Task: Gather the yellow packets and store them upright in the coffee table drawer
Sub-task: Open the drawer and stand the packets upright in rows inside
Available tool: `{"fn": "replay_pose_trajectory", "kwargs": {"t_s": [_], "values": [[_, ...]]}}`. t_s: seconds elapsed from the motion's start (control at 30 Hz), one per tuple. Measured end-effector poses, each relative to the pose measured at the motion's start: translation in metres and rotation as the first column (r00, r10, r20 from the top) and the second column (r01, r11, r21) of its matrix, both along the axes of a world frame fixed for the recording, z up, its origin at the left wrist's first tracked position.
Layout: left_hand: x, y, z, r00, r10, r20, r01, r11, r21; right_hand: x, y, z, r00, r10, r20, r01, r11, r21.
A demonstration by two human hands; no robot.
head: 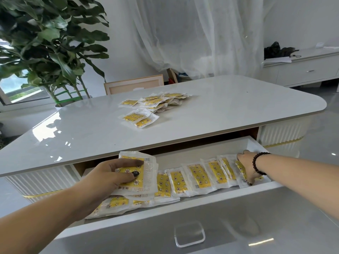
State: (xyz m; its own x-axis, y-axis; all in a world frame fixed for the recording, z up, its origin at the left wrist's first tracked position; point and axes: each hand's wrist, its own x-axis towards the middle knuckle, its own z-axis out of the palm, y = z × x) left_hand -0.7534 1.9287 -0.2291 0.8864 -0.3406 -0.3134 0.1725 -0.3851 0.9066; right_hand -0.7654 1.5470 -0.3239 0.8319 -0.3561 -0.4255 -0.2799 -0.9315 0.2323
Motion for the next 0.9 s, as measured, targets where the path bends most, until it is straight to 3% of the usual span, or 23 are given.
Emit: {"fn": "replay_pose_trajectory", "kwargs": {"t_s": [0.47, 0.9], "values": [[-0.001, -0.001, -0.003, 1.0, 0.008, 0.002, -0.008, 1.0, 0.02, -0.002, 0.008, -0.004, 0.997, 0.021, -0.071, -0.025, 0.998, -0.059], [-0.001, -0.004, -0.005, 1.0, -0.005, 0.001, 0.005, 0.999, 0.04, -0.005, 0.013, 0.009, 0.999, 0.046, -0.022, -0.048, 0.996, -0.073]]}}
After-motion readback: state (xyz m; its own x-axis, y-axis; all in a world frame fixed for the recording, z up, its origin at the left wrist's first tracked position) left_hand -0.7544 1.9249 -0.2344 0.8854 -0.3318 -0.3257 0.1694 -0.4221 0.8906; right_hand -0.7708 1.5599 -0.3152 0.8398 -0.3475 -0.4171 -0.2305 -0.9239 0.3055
